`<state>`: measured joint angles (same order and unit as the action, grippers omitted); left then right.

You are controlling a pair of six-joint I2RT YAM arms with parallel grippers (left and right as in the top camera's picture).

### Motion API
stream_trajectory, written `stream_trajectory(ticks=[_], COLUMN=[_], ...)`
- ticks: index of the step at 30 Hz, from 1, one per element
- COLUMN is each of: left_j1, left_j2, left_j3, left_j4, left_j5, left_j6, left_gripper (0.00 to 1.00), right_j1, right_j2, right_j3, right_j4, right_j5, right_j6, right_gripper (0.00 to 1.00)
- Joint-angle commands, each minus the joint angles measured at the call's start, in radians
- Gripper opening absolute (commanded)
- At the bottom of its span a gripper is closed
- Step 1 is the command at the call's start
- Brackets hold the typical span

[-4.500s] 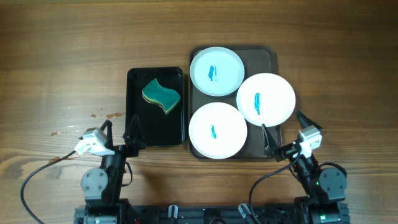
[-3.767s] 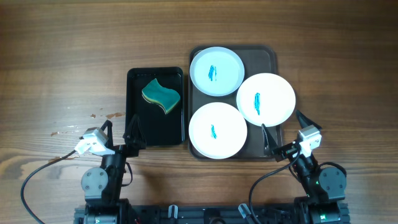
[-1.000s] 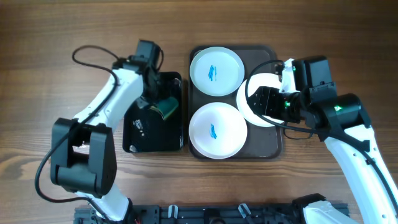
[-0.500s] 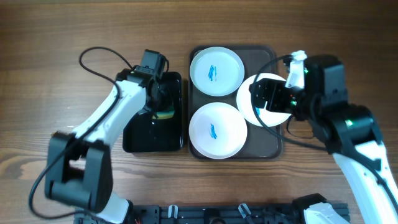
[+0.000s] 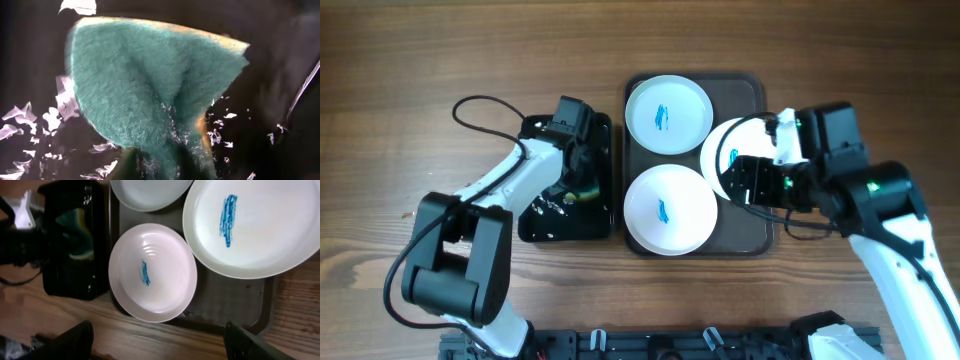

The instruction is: Clean dirty plates on tray and stack at the side

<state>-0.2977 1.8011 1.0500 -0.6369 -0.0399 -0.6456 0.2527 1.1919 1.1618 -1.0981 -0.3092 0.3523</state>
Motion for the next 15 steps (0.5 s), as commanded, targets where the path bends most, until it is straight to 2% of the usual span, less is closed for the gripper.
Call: stream_trajectory(ticks=[1, 3, 7, 13, 15], left_j1=[0.000, 0.000, 0.000, 0.000, 0.000], left_j2=[0.030, -0.024, -0.133, -0.333, -0.376], left_j3=[0.013, 0.093, 0.177, 0.183, 0.183], left_j4=[-0.004, -0.108, -0.244, -0.301, -0.316], left_j5=[-0.033, -0.032, -0.033, -0.021, 0.023], left_j6=[0.040, 0.078, 0.146, 0.172, 0.198], left_gripper=[0.04, 0.04, 0.04, 0.04, 0.04], right_j1=[0.003, 0.003, 0.003, 0.026, 0.056], right_j2=[0.060, 0.098, 0.172, 0.333, 0.371], right_j3=[-0.098, -0.222, -0.360, -0.382, -0.383], right_j4=[0.018, 0.135, 0.284, 0.373, 0.425], right_j5=[-0.073, -0.073, -0.073, -0.119, -0.117], right_j6=[-0.039, -0.034, -0.039, -0.087, -0.087], right_gripper=[0.76, 0.65, 0.54, 0.48, 0.47])
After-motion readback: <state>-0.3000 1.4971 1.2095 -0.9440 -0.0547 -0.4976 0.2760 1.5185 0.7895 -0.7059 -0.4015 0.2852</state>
